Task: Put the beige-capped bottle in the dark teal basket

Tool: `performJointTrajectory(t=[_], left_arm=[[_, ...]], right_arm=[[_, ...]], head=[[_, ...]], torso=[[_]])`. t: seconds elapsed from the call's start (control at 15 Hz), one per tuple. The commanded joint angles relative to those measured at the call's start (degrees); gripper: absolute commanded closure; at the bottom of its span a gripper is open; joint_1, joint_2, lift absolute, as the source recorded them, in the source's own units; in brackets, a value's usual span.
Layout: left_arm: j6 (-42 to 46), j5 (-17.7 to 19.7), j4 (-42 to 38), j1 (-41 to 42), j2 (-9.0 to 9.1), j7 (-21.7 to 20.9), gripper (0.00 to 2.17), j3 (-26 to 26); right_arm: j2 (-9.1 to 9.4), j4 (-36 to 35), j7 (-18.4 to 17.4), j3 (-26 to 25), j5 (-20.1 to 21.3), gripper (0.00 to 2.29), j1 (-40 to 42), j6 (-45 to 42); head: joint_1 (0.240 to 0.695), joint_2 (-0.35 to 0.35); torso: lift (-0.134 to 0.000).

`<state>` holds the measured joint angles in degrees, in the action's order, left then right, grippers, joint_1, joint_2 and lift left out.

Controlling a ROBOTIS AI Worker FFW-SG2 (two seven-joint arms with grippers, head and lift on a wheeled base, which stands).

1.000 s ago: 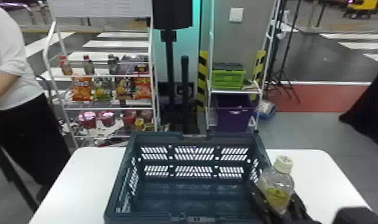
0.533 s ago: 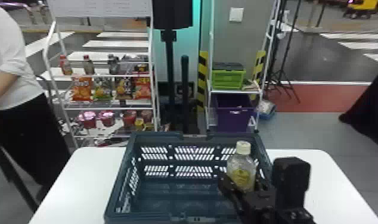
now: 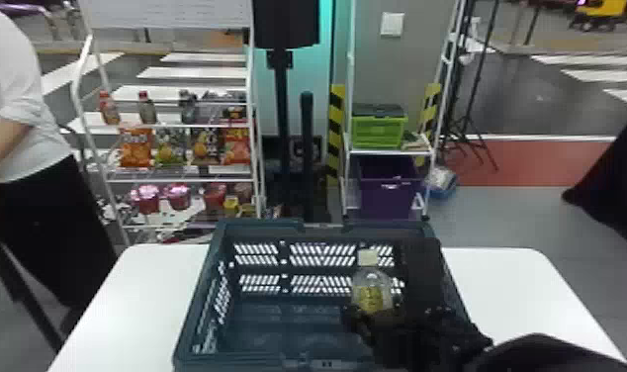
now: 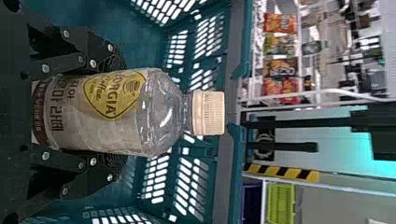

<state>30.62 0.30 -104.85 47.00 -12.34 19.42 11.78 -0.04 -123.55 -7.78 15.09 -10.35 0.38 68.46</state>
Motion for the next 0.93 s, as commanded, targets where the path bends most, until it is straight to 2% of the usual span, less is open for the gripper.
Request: performJointTrajectory(t=[0.0, 0.47, 0.87], left_arm=[[0.00, 0.23, 0.08, -0.16, -0.05, 0.00, 0.16, 0.00], [-0.70, 0.93, 0.08, -0.77, -0.05, 0.00, 0.16, -0.18], [-1.23, 1.02, 0.00, -1.12, -0.05, 0.00, 0.16, -0.18]], right_arm=[[0.09, 4.99, -1.01, 0.20, -1.60, 2.28, -3.64, 2.34], [0.09, 15.36, -1.28, 1.43, -4.77, 2.28, -11.19, 3.93], [0.09, 18.87, -1.28, 1.43, -6.00, 2.22, -14.01, 6.92]], head=[[0.499, 0.000], [0.499, 0.000], [0.499, 0.000]], torso=[[0.000], [0.000], [0.000]])
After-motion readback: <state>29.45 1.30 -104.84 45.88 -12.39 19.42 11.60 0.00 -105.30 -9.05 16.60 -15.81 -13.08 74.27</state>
